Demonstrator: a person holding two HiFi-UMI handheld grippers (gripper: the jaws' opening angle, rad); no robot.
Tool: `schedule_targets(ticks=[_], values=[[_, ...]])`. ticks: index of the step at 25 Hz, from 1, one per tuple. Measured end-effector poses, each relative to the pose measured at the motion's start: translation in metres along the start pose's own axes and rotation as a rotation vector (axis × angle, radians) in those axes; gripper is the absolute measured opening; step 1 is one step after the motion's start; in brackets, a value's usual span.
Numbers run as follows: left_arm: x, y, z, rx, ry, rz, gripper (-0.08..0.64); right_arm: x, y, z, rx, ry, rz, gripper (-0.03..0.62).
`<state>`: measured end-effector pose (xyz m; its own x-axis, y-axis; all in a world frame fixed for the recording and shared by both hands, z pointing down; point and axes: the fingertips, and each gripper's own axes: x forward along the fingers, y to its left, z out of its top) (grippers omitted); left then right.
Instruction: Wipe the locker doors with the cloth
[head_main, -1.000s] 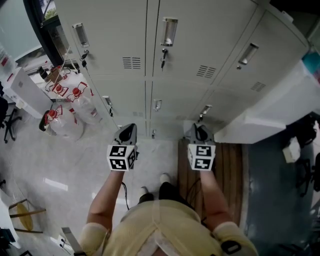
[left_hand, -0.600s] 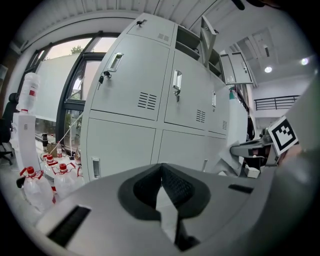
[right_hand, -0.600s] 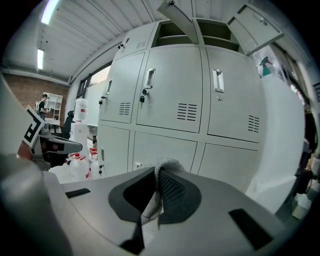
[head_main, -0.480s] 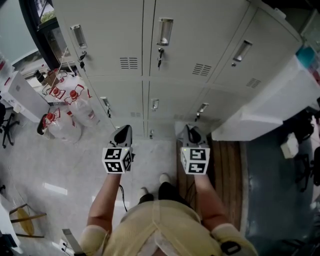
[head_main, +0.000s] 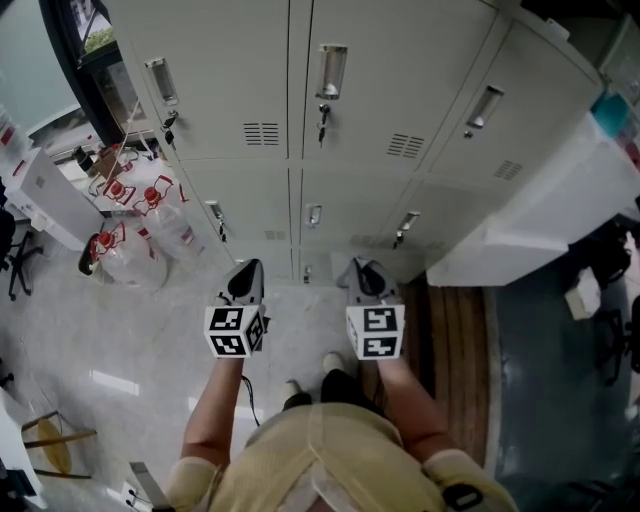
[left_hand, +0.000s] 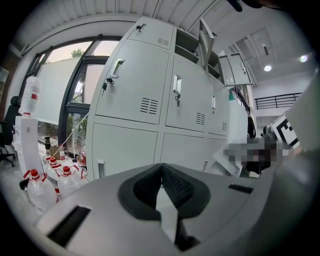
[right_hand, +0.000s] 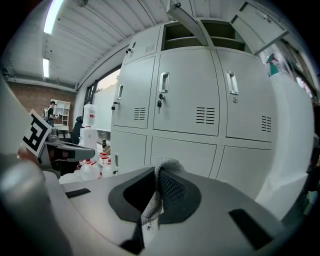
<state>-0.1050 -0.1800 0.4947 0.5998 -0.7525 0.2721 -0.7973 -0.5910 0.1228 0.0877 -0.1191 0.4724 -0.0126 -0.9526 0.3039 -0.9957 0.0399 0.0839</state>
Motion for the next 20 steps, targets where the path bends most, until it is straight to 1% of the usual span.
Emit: schedule_targets(ticks=[5,10,13,16,20], values=[[-0.007,0.005,0.004,-0.013,-0.007,0.019,0.002,0.002,0.008,0.005,0.016,-0.024,0.01,0.005],[-0.011,0.009,0.007,0.006,-0.007,0.038,0.002,0.003,0.011,0.01,0.029,-0.031,0.021,0.005],[-0.012,0.008,0.006,0.018,-0.003,0.04,0.002,0.003,0.01,0.008,0.032,-0.027,0.023,0.005],[-0.013,0.005,0.007,0.002,0.001,0.039,0.002,0.006,0.003,0.0,0.01,-0.018,0.014,0.005],[-0.012,0.002,0.006,0.006,0.008,0.037,0.002,0.007,0.001,0.001,0.017,-0.018,0.019,0.005]])
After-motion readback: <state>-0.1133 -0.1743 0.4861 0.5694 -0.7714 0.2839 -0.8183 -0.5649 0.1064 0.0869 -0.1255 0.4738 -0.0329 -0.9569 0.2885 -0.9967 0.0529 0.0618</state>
